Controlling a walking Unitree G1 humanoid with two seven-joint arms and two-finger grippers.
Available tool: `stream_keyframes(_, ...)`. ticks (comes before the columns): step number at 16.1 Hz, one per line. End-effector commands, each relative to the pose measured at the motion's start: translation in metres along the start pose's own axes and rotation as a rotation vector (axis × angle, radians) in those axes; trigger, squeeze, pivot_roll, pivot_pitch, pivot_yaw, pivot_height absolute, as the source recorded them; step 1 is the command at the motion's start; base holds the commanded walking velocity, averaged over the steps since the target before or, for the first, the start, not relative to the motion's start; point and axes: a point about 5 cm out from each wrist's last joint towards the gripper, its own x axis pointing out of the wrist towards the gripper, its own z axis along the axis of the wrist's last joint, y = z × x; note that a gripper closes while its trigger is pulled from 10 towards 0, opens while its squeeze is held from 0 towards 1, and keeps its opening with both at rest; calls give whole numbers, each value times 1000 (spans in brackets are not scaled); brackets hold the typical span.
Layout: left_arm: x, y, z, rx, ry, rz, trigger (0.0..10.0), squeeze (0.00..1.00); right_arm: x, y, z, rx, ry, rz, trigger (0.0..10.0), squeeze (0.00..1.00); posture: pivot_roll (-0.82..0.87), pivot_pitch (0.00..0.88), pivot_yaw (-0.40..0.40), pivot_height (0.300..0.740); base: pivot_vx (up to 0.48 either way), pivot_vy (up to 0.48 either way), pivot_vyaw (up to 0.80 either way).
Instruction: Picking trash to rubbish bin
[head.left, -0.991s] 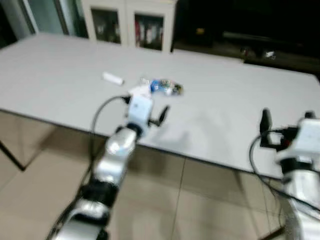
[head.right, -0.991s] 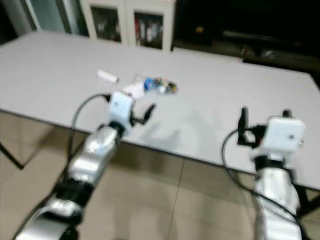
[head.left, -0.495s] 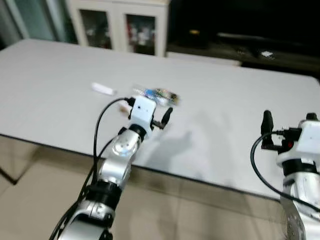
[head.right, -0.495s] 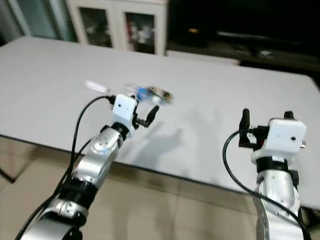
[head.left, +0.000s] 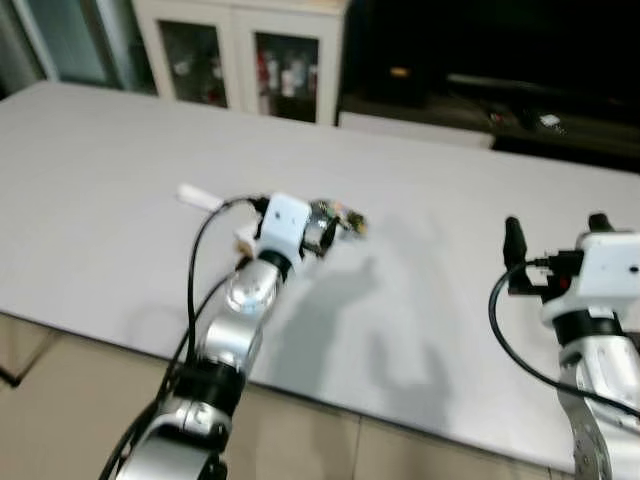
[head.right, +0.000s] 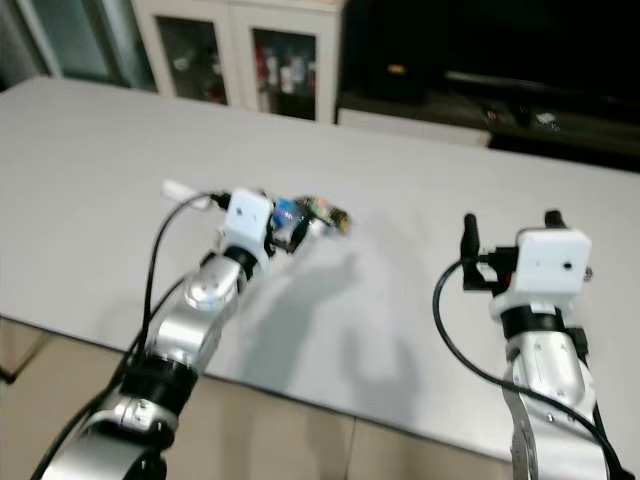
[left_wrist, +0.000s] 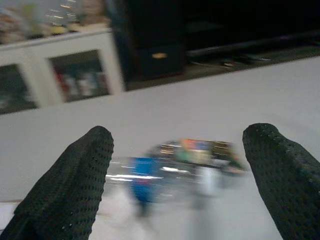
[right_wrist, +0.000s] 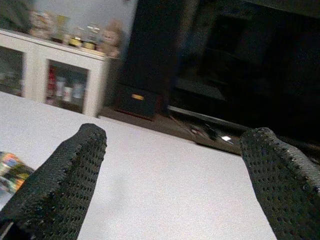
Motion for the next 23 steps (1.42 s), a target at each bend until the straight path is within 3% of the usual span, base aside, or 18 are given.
stream_keyframes(1, -1, 9, -5, 2, 18, 46, 10000, 0, 1, 6, 1, 13, 7, 30, 10000, 0, 109, 39, -46, 740, 0, 0, 0)
stream_keyframes(4, 0, 6, -10, 4, 47, 44, 10000, 0, -1, 6, -3, 45, -1, -26, 10000, 0, 105, 43, -43, 740, 0, 0, 0)
stream_keyframes(5, -3, 2, -22, -17, 102, 27, 10000, 0, -3, 5, -10, 56, 10, -66, 10000, 0, 105, 43, -43, 740, 0, 0, 0)
stream_keyframes(8, -8, -3, -35, -18, 139, -2, 10000, 0, -6, 1, -30, 128, 62, -154, 10000, 0, 101, 44, -34, 740, 0, 0, 0)
stream_keyframes(9, -10, -4, -42, 1, 161, -9, 10000, 0, -9, 2, -43, 175, 110, -183, 10000, 0, 102, 43, -30, 740, 0, 0, 0)
stream_keyframes(12, -13, -3, -55, 17, 223, 2, 10000, 0, -15, 14, -57, 192, 138, -173, 10000, 0, 103, 36, -22, 740, 0, 0, 0)
stream_keyframes(17, -13, 4, -58, 18, 229, 38, 10000, 0, -7, 21, -50, 167, 92, -137, 10000, 0, 110, 38, -18, 740, 0, 0, 0)
stream_keyframes(23, -1, 11, -44, 6, 172, 75, 10000, 0, -7, 28, -39, 122, 49, -65, 10000, 0, 91, 58, -30, 740, 0, 0, 0)
